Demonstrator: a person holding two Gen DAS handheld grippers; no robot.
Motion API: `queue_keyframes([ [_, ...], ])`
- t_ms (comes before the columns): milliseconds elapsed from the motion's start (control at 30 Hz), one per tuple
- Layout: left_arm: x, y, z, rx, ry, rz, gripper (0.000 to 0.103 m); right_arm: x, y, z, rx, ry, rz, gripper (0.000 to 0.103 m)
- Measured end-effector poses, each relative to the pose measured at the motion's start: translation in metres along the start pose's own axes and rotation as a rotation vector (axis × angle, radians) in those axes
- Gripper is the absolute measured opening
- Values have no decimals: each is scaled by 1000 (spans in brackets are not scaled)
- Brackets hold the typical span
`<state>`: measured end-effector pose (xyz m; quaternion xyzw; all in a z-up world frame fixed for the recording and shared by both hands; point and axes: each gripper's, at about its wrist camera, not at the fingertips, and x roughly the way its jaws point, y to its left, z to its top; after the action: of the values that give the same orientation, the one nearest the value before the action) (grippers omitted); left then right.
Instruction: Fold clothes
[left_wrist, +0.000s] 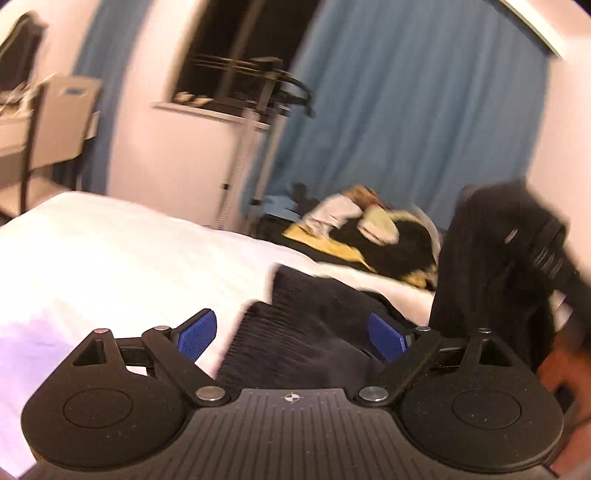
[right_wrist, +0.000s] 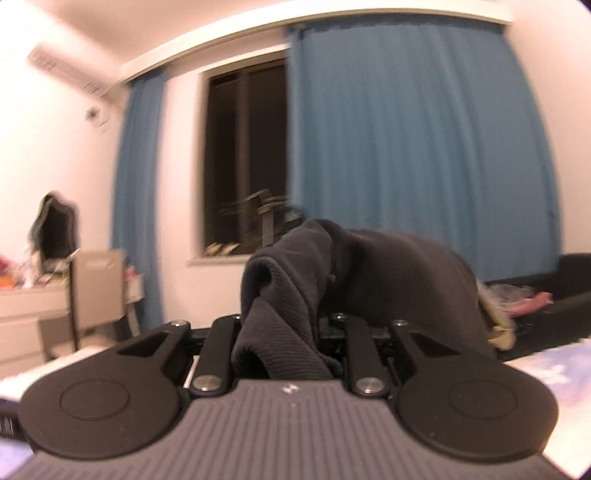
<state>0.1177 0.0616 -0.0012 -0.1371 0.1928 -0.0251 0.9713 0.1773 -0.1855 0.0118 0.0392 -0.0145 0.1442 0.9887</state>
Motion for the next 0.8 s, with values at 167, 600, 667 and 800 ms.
queue_keyframes([
  [167,-15,38,14,-30,-66,55,91,42,83,-55,-101,133,131,21],
  [600,-26,65,15,-183,-123,-65,91,34,119,-74,-245,328,418,58],
  [667,-28,63,11,-193,-119,-102,91,6,121,-65,-334,326,489,58],
  [800,-25,54,3,-230,-83,-206,90,-53,92,-39,-478,340,560,58],
])
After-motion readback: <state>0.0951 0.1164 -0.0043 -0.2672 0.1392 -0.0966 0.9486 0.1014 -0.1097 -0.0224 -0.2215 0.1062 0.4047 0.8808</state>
